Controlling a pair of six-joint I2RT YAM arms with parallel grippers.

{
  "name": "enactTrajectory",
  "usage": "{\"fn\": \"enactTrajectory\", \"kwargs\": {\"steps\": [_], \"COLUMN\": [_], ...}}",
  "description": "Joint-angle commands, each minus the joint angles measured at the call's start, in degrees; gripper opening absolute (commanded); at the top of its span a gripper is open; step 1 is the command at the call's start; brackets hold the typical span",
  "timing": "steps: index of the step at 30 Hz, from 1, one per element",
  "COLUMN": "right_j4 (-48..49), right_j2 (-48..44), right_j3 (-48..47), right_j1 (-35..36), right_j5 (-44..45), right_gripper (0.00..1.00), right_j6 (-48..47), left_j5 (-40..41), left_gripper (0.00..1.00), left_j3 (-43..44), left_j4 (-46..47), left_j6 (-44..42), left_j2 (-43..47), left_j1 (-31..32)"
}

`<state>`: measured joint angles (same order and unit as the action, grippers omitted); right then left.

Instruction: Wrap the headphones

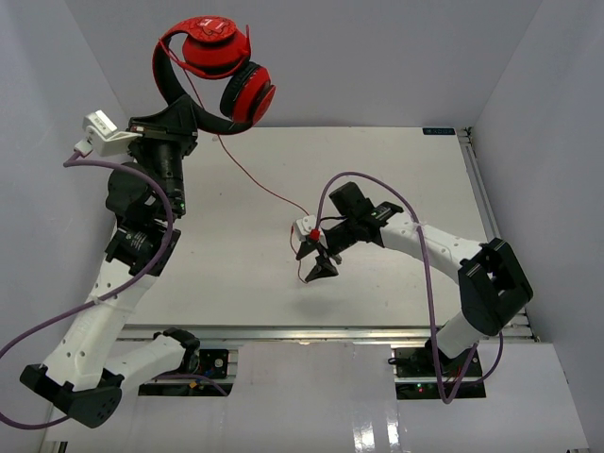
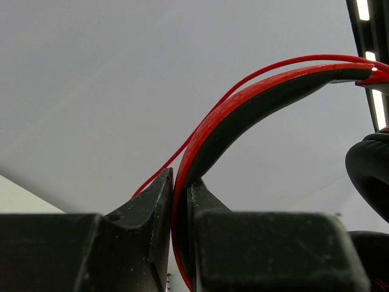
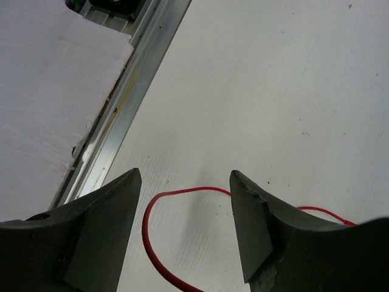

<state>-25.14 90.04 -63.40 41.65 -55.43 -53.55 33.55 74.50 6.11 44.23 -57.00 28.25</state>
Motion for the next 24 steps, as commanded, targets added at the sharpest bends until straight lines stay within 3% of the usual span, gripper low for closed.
{"fn": "enactTrajectory", "kwargs": {"steps": [1,4,6,14,24], "right_j4": [3.67,7.33,7.31,0.92,0.58], "right_j2": [-0.19,1.51,4.01,12.38,15.80], "right_j3": [-1.36,-1.71,-2.37,-7.00,-9.60], "right_j1": [-1.18,-2.44,-3.23,-4.36,-7.51], "right_j5": [0.22,3.32,4.83,2.60,1.31], "right_gripper": [0.69,0.85,0.90,0.91,0.92], "right_j6": [2.38,7.92,10.14,10.39,14.31], "left_j5": [-1.92,-2.59,-2.97,-5.40,-6.89], "left_gripper": [0.00,0.00,0.00,0.00,0.00], "left_j3": [2.10,2.66,3.25,4.54,4.13], "left_j4": [1.46,1.18,1.02,0.56,0.00], "left_j6": [2.09,2.26,2.59,3.65,5.79], "left_j2": [0.75,1.00,1.05,1.39,2.63], "left_j1": [-0.04,-0.04,-0.04,-0.04,-0.04]}}
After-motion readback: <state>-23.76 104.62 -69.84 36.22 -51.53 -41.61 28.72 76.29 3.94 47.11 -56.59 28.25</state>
